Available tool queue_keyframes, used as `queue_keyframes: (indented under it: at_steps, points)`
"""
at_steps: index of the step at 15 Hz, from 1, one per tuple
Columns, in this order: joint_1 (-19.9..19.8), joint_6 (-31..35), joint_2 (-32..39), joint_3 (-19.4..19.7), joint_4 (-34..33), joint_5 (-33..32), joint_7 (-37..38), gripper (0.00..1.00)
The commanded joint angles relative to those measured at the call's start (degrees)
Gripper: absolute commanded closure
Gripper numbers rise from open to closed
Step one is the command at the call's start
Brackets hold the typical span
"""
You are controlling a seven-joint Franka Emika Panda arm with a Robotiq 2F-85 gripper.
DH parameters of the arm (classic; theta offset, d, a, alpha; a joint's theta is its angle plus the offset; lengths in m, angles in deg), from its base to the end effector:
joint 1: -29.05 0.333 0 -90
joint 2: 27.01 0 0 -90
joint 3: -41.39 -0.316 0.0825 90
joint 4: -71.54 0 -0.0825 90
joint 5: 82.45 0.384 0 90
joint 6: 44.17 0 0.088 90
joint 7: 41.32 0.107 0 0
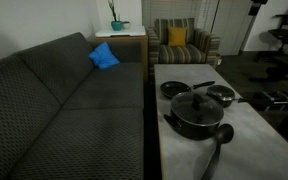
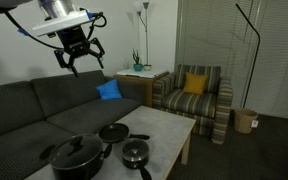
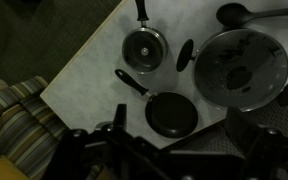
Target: Remove the lid from the black pot.
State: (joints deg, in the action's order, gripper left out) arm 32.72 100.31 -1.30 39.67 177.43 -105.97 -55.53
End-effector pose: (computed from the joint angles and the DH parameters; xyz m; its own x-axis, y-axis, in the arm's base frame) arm 0.6593 0.0644 0.3036 0.7840 0.6125 0.1010 0.5571 -0.7659 0.3211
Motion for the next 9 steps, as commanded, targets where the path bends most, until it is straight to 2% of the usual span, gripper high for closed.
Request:
queue_keyframes:
  at_steps: [1, 4, 5, 8, 9]
  points:
    - [-0.1, 3.3, 5.4, -1.9, -3.7, 6.6, 2.3, 0.00]
    - [0.0, 6.8, 10.4, -3.4, -6.7, 12.3, 4.0, 0.00]
    - [0.8, 4.8, 6.5, -2.1, -3.5, 10.5, 2.9, 0.00]
    - [0.9, 6.5, 10.1, -2.5, -5.8, 11.8, 3.8, 0.00]
    - [2.3, 5.1, 8.8, -0.7, -5.2, 9.4, 4.6, 0.00]
